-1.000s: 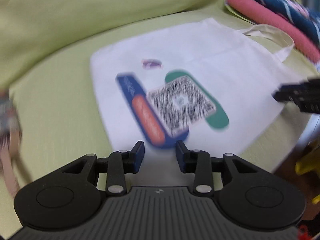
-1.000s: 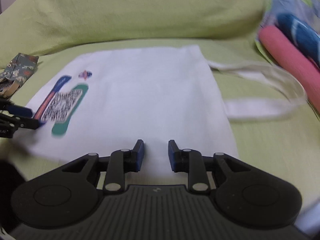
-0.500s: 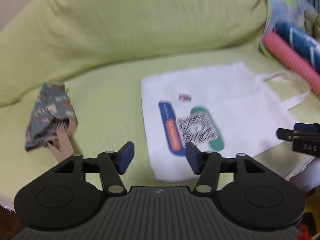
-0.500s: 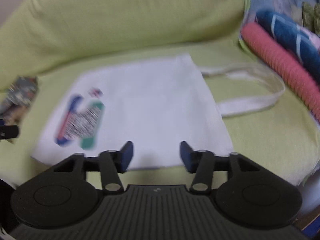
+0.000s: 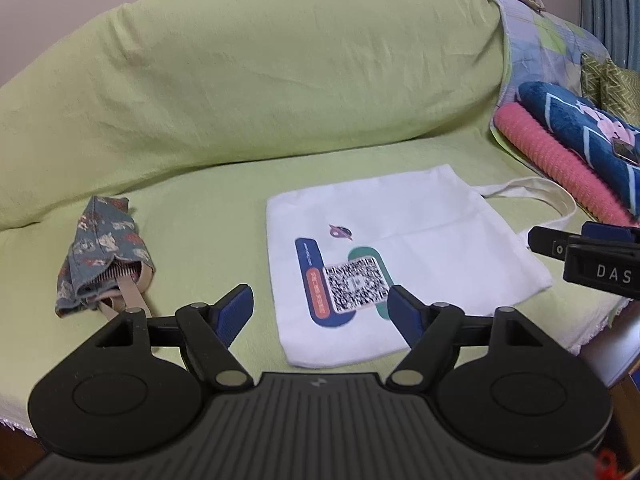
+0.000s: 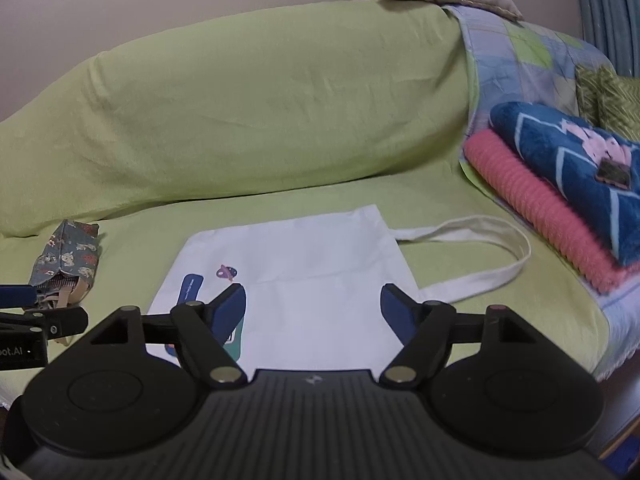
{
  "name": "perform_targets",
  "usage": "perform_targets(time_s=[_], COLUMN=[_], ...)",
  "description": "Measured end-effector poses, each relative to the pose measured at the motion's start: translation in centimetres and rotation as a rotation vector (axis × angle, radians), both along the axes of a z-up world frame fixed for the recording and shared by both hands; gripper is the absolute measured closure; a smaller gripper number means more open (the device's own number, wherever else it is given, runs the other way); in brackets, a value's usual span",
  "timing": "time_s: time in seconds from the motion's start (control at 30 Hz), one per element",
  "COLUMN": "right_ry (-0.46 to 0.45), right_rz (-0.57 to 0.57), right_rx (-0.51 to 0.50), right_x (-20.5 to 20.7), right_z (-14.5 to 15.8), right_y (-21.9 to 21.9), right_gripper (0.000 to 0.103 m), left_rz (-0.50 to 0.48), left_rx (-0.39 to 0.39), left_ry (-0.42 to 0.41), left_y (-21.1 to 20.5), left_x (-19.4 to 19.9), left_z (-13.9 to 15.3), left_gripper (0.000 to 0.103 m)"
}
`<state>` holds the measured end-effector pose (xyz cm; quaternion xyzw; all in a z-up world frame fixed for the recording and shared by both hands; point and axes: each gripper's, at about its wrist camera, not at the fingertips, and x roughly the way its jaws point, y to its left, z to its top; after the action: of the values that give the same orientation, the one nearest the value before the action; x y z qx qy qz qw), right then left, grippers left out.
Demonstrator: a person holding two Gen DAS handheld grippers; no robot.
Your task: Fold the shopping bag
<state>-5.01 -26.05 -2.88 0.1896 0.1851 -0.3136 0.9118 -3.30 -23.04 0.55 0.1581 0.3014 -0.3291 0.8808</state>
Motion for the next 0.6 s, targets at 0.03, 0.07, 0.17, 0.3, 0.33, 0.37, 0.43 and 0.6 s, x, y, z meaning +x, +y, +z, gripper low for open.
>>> perform_targets(time_s=[0.03, 0.07, 0.17, 0.3, 0.33, 0.37, 0.43, 0.6], right_ry=[0.008, 0.017, 0.037, 0.053, 0.056, 0.058, 0.051, 0.042], right_rz=[0.000, 0.000, 0.000, -0.012, -0.013, -0.016, -0.016, 0.000], right_rx=[-0.001, -0.004, -0.009, -0.023, -0.025, -0.024, -0.014, 0.028], right_x=[-0.2, -0.5, -1.5, -2.4, -2.5, -2.6, -2.7, -2.2], right_z=[-0.2, -0.5, -0.9, -1.3, -1.3, -1.4, -1.7, -2.8], right_y=[0.2, 0.4, 0.8, 0.6, 0.4, 0.3, -0.1, -1.2], right_gripper=[0.032, 0.031, 0.029, 0.025, 0.025, 0.024, 0.022, 0.021], left_rz=[-0.003, -0.005, -0.006, -0.011, -0.013, -0.016, -0.018, -0.009], left_rx=[0.007, 0.012, 0.010, 0.019, 0.026, 0.034, 0.046, 0.080], left_ry=[0.001, 0.001, 0.002, -0.009, -0.015, -0.022, -0.039, -0.053], left_y=[0.0, -0.1, -0.5, -1.2, -1.4, -1.7, -2.1, -2.8], left_x=[-0.3, -0.6, -1.1, -2.0, -2.1, -2.3, -2.6, -2.7], left_z=[-0.1, -0.2, -0.3, -0.3, -0.2, -0.1, 0.0, -0.3], left_gripper=[0.027, 0.027, 0.026, 0.025, 0.024, 0.023, 0.021, 0.019])
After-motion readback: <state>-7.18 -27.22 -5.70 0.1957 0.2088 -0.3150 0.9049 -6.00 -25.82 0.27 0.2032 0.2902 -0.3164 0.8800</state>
